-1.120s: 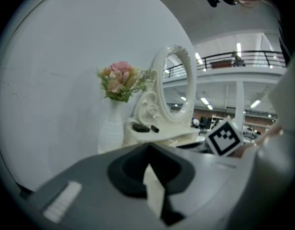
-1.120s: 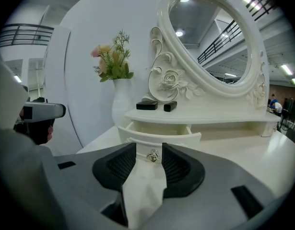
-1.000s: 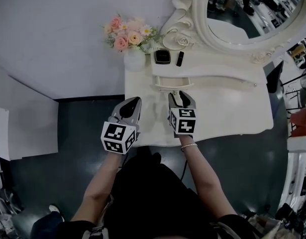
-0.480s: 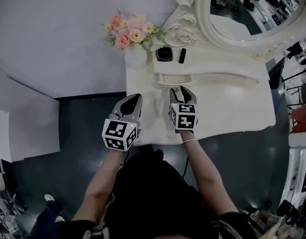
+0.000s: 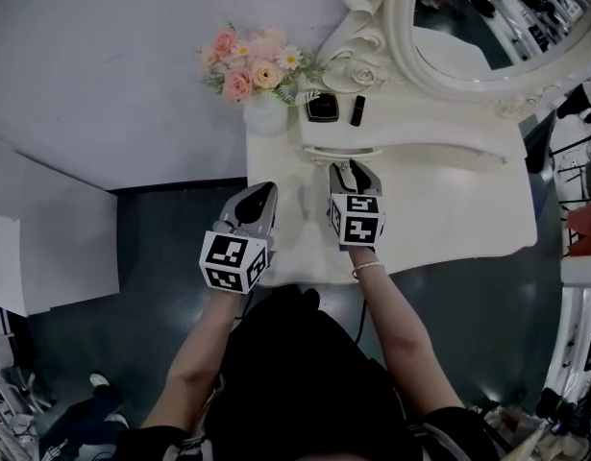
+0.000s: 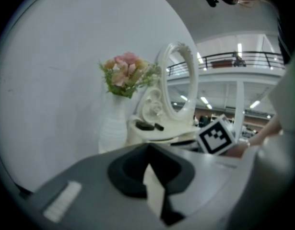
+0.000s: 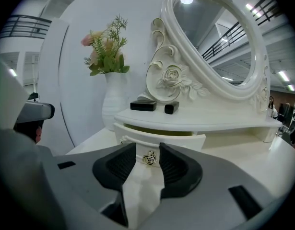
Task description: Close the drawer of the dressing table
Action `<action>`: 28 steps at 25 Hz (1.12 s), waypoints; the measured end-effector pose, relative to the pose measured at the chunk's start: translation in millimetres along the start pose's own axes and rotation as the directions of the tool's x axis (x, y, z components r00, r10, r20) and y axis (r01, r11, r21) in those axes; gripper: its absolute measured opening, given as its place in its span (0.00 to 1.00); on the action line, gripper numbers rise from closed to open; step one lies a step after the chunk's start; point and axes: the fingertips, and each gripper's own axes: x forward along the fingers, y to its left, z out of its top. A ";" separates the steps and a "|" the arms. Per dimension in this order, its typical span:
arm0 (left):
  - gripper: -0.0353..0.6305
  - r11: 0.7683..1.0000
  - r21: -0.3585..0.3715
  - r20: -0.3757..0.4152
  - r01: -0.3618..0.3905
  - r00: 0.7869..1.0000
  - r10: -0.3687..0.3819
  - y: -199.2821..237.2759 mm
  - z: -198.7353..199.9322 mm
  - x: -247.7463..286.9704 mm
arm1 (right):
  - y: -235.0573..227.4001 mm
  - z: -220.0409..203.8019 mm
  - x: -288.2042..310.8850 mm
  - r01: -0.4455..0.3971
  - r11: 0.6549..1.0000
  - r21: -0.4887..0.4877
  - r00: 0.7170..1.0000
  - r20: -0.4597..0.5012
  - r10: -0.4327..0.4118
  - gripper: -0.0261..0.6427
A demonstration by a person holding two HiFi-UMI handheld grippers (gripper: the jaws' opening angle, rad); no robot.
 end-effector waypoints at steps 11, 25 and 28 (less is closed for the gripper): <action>0.06 1.000 -0.005 -0.005 -0.013 1.000 0.013 10.4 1.8 12.2 | -6.4 11.1 20.8 -0.012 1.000 0.006 1.000 0.006 0.012 0.25; 0.06 1.000 -0.012 -0.002 -0.023 1.000 0.023 15.5 1.9 15.9 | -9.5 13.9 27.4 0.002 1.000 0.011 1.000 0.018 -0.003 0.25; 0.06 1.000 -0.011 0.002 -0.023 1.000 0.023 15.4 2.9 16.1 | -9.4 14.1 28.0 -0.005 1.000 0.013 1.000 0.020 0.005 0.25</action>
